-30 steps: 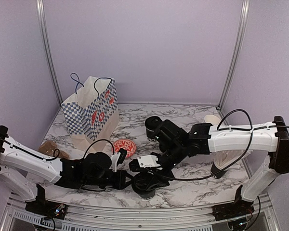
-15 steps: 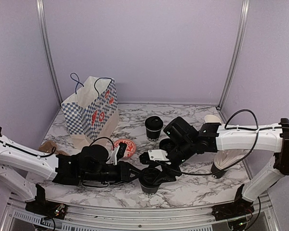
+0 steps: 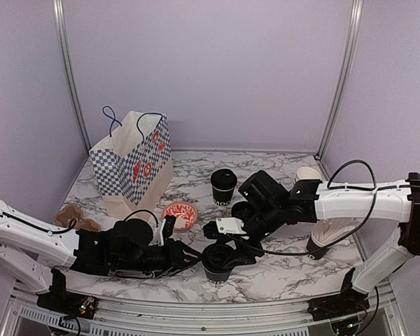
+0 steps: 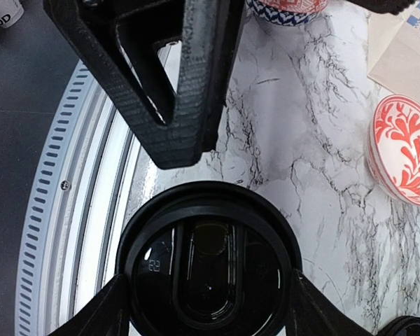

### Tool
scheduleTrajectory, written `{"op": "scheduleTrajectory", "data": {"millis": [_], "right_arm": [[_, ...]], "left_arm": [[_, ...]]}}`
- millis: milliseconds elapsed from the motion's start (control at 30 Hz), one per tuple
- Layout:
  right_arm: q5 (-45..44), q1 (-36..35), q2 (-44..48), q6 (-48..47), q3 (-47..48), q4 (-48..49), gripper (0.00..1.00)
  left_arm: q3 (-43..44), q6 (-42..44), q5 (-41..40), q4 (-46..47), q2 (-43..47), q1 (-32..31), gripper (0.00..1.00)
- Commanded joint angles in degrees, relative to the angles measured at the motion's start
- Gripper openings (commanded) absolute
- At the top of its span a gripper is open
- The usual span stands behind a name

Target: Pack the takeout coffee

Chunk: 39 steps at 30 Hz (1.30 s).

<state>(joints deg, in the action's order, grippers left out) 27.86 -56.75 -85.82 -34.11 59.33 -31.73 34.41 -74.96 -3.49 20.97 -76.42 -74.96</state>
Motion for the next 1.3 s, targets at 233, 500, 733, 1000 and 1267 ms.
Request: {"op": "scheduleTrajectory", "data": {"millis": [233, 500, 733, 1000, 1267], "right_arm": [[-10.0, 0.5, -4.6, -0.7, -3.9, -8.8, 0.48], [-9.2, 0.4, -5.1, -0.8, -3.6, -8.8, 0.48], [-8.3, 0.4, -6.0, -0.4, -3.4, -8.6, 0.48], [-6.5, -0.1, -7.1, 0.0, -5.7, -6.8, 0.48], [-3.5, -0.1, -8.7, -0.3, -8.8, -5.1, 0.47]], "left_arm": [[0.9, -0.3, -2.0, -0.3, -2.9, -0.9, 0.24], [0.0, 0.2, -1.2, 4.3, -4.1, 0.0, 0.23], [0.5, -0.5, 3.0, 7.5, -8.4, 0.7, 0.21], [-1.6, -4.2, 8.7, 15.5, -13.8, 2.6, 0.19], [2.0, -5.1, 14.7, 19.1, -21.3, 4.0, 0.21]]}}
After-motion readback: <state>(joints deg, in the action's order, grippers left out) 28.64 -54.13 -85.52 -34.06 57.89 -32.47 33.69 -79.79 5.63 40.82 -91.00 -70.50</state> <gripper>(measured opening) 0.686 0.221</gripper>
